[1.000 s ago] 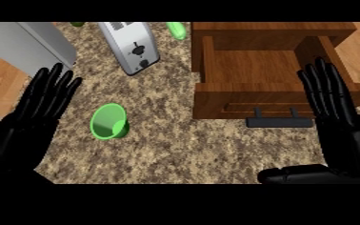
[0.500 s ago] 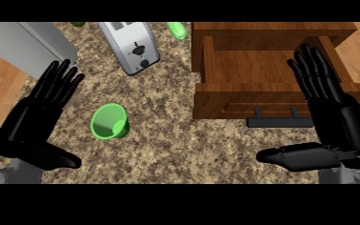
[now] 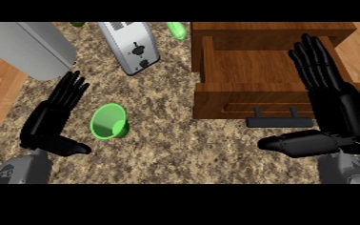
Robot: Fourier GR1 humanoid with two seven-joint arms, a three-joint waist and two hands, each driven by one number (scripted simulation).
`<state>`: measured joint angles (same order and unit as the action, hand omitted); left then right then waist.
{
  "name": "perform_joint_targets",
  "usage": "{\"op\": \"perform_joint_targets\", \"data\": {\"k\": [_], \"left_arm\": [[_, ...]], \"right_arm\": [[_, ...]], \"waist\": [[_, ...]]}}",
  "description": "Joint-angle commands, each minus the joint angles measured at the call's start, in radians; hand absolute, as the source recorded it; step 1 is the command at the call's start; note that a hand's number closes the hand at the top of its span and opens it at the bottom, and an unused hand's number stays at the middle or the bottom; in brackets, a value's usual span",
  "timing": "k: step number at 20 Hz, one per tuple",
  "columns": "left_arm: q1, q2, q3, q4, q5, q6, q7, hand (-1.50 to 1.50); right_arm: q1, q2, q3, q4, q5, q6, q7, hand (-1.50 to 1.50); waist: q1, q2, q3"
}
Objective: Pick up the cup, place it into the drawer and close the drawer
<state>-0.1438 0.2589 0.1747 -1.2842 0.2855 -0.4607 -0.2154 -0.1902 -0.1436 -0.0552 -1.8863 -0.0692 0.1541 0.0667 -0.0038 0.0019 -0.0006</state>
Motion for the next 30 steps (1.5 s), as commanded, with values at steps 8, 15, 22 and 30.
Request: {"op": "perform_joint_targets", "data": {"k": [8,15,22,30], "left_arm": [[-0.093,-0.005,-0.007,0.444,-0.218,0.016,-0.339,-1.5],[-0.227,0.043,0.027,0.844,-0.306,0.032,-0.596,-1.5],[-0.276,0.021,0.017,1.031,-0.356,0.069,-0.769,-1.5],[-0.349,0.028,0.036,1.087,-0.352,0.075,-0.798,-1.5]], "right_arm": [[-0.134,-0.024,-0.055,0.038,-0.027,-0.014,0.072,-1.5],[-0.089,-0.025,-0.026,-0.06,-0.031,-0.002,0.128,-1.5],[-0.079,-0.059,-0.087,0.003,-0.064,0.037,0.068,-1.5],[-0.101,-0.057,-0.062,0.035,-0.051,0.052,0.051,-1.5]], "waist": [[0.0,0.0,0.0],[-0.014,0.003,-0.002],[-0.021,0.007,-0.003],[-0.028,0.01,-0.004]]}}
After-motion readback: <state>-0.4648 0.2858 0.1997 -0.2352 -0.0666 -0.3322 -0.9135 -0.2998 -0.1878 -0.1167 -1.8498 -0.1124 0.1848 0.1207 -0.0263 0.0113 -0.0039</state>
